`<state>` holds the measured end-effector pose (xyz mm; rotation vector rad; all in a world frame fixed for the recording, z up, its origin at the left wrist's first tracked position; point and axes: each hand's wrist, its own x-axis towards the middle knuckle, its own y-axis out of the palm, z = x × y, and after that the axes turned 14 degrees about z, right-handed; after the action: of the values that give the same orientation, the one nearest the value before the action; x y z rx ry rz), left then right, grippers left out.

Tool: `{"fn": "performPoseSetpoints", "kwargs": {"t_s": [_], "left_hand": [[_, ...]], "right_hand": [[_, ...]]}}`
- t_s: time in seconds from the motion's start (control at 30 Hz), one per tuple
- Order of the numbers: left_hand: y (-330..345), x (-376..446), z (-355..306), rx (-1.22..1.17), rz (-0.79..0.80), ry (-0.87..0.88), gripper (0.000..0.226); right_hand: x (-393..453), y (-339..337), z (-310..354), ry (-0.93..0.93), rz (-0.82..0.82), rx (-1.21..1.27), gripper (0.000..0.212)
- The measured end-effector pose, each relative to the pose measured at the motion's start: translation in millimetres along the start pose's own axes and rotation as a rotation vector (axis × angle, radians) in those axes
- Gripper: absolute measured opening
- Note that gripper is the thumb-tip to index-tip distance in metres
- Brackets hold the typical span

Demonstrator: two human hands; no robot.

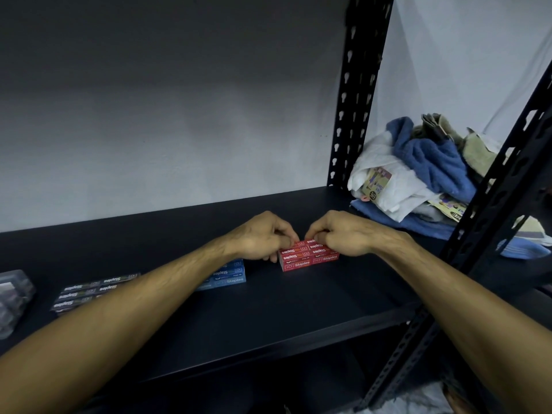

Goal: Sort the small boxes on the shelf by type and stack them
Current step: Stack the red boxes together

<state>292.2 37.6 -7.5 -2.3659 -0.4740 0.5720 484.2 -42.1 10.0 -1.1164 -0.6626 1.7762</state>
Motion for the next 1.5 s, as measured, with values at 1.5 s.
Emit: {"fn": "performPoseSetpoints", "kwargs": {"t_s": [1.5], "left_hand": [[15, -12, -19, 0.225, -0.002, -0.079, 0.056]], "right_hand": [[-13, 10, 2, 0.006, -0.016, -0.142, 0.048]]}}
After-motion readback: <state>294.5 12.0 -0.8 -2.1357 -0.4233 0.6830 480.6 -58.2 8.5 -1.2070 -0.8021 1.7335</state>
